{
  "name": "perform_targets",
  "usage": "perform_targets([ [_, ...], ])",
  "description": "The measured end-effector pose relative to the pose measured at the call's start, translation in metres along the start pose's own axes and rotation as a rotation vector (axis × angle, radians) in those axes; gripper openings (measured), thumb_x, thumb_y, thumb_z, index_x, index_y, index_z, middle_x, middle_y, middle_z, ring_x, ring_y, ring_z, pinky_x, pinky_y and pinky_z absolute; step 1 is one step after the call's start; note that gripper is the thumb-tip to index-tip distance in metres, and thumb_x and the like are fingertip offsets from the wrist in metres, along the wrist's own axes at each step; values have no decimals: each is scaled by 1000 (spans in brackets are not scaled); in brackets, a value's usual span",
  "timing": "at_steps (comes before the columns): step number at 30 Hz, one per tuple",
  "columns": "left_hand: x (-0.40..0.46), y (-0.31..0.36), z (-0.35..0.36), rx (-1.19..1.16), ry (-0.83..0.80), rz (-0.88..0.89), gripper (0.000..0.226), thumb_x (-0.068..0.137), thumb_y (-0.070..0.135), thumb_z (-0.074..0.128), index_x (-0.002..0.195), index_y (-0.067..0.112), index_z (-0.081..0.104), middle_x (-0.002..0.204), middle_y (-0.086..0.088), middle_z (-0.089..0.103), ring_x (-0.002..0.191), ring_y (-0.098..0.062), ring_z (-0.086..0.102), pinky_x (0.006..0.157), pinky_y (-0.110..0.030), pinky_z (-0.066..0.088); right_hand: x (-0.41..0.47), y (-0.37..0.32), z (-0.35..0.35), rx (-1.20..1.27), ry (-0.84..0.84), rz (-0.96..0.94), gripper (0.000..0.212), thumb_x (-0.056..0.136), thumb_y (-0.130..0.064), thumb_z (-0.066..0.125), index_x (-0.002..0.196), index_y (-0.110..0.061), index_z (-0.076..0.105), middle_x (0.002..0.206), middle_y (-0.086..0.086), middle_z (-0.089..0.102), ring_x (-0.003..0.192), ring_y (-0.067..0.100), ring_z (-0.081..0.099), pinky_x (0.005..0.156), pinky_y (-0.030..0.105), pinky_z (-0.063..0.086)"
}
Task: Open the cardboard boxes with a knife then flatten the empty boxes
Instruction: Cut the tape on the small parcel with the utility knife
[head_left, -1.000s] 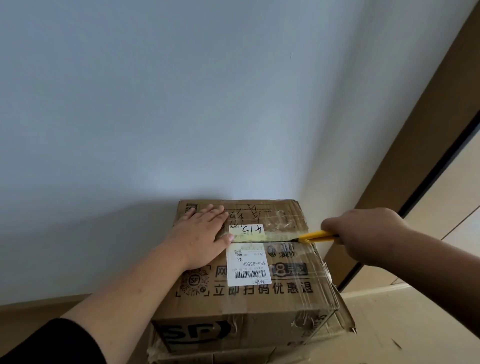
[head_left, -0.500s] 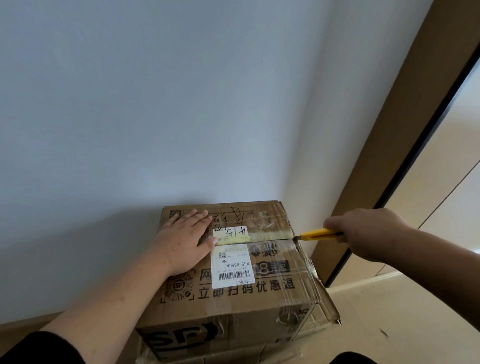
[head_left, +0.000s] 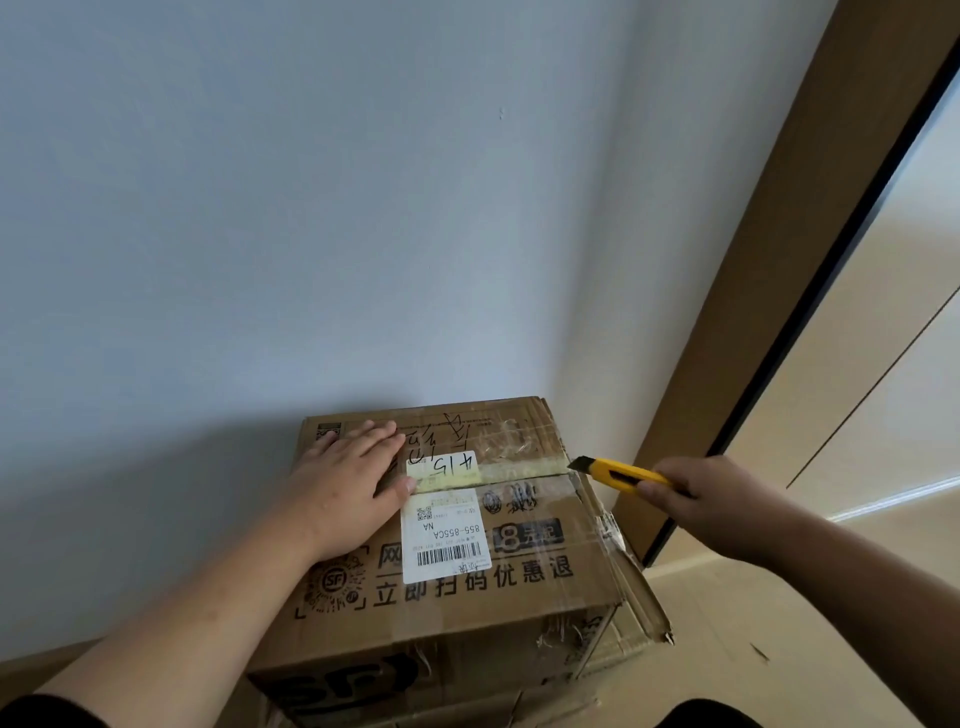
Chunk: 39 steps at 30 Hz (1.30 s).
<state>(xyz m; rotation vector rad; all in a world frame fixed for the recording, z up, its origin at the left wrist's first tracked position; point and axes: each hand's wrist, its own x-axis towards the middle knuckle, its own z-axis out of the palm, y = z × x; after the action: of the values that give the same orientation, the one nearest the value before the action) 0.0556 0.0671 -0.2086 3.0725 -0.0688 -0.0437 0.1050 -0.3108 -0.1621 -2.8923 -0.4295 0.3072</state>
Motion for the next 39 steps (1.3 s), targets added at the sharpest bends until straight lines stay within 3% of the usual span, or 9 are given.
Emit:
perform_targets([
  [9, -1, 0, 3, 6, 25, 6, 109, 66, 83, -18, 157, 33, 15, 164, 15, 6, 151, -5, 1, 122, -35, 0, 4, -27, 18, 194, -141, -148, 16, 105, -36, 40, 116, -39, 52, 88, -5, 65, 79, 14, 64, 77, 36, 58],
  [13, -2, 0, 3, -4, 42, 5, 114, 63, 84, -23, 157, 33, 15, 164, 15, 6, 151, -5, 1, 122, -35, 0, 2, -28, 16, 332, -223, -194, 33, 105, -25, 41, 135, -39, 43, 92, -4, 65, 77, 12, 65, 70, 29, 58],
  [17, -3, 1, 2, -2, 48, 0, 120, 58, 85, -29, 157, 33, 14, 164, 16, 5, 150, -4, 0, 122, -34, 0, 4, -18, 18, 406, -291, -201, 60, 104, -23, 44, 153, -45, 18, 103, -5, 64, 90, 13, 66, 78, 31, 60],
  [21, -2, 1, 1, -8, 37, -4, 122, 57, 87, -28, 157, 33, 15, 164, 16, 5, 151, -4, 0, 121, -34, -1, 5, -12, 27, 580, -284, -162, 61, 102, -16, 49, 150, -46, 25, 105, -3, 66, 92, 14, 67, 75, 26, 57],
  [26, -1, 0, 1, -11, 28, 6, 96, 75, 77, -5, 157, 33, 15, 164, 16, 5, 150, -4, 0, 122, -34, 0, 14, -9, 64, 1072, -48, 135, 16, 104, -14, 47, 118, -19, 52, 95, 11, 71, 74, 17, 69, 60, 26, 53],
  [28, -1, 1, 0, -17, 36, -2, 95, 75, 76, -3, 157, 32, 17, 164, 16, 7, 150, -4, 1, 122, -34, 1, 23, -5, 89, 1138, 18, 302, 15, 105, -20, 46, 108, -10, 57, 93, 14, 70, 70, 15, 68, 60, 28, 55],
  [32, -1, 1, 0, -17, 46, -9, 95, 75, 76, -1, 157, 33, 19, 164, 16, 9, 150, -4, 5, 122, -34, 4, 36, 17, 145, 697, 15, 546, 25, 99, -30, 50, 91, -13, 66, 85, 11, 69, 74, 23, 64, 64, 34, 53],
  [36, -2, 0, 0, -19, 49, -13, 94, 76, 77, 1, 156, 33, 20, 163, 17, 10, 150, -4, 7, 121, -34, 5, 39, 21, 173, 417, 12, 516, 26, 95, -35, 50, 81, -19, 64, 74, 0, 65, 66, 16, 61, 50, 26, 43],
  [39, -1, 0, 0, -32, 44, -14, 94, 75, 78, 2, 156, 34, 20, 163, 17, 10, 150, -5, 7, 120, -33, 4, 41, 16, 182, 337, 45, 528, 17, 93, -38, 49, 87, -24, 58, 76, -4, 64, 67, 15, 61, 57, 30, 51],
])
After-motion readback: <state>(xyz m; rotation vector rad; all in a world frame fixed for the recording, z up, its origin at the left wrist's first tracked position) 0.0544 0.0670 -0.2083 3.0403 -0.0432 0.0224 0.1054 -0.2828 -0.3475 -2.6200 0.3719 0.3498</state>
